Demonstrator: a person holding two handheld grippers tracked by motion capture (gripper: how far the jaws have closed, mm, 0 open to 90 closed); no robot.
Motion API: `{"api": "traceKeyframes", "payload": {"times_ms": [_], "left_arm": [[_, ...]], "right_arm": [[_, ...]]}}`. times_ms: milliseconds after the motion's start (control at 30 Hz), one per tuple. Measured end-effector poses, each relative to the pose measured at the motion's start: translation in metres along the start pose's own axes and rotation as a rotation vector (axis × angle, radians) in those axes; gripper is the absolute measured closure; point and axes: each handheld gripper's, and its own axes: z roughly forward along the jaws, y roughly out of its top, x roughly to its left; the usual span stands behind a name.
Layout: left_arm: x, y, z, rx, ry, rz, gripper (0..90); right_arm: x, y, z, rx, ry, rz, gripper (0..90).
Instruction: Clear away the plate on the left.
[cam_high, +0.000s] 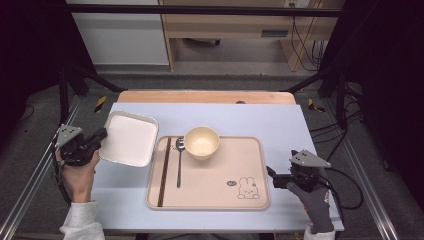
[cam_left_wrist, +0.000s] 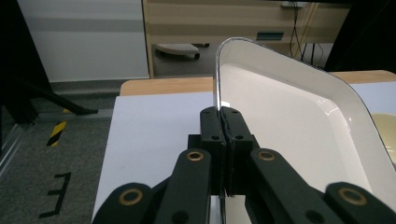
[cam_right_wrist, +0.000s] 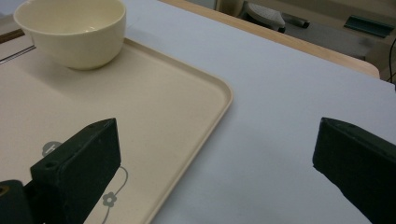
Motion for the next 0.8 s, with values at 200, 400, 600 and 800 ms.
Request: {"api": "traceKeyframes", "payload": {"times_ms": [200,400,600,800], "left_arm": [[-0.019,0.004,-0.007,-0.022,-0.042,0.035,89.0],[-0.035,0.005,-0.010,-0.033,-0.073,0.062,89.0],[-0.047,0.007,-0.011,-0.040,-0.114,0.082,89.0],[-0.065,0.007,-0.008,-0.031,-0.151,0.116,89.0]], "right_arm": [[0.001,0.000,-0.001,0.001,0.001,0.002,1.3],[0.003,0.001,-0.002,-0.002,0.003,-0.007,1.2],[0.003,0.001,-0.001,-0.002,0.004,-0.012,1.2],[0.003,0.001,-0.001,-0.004,0.005,-0.012,1.1]]}}
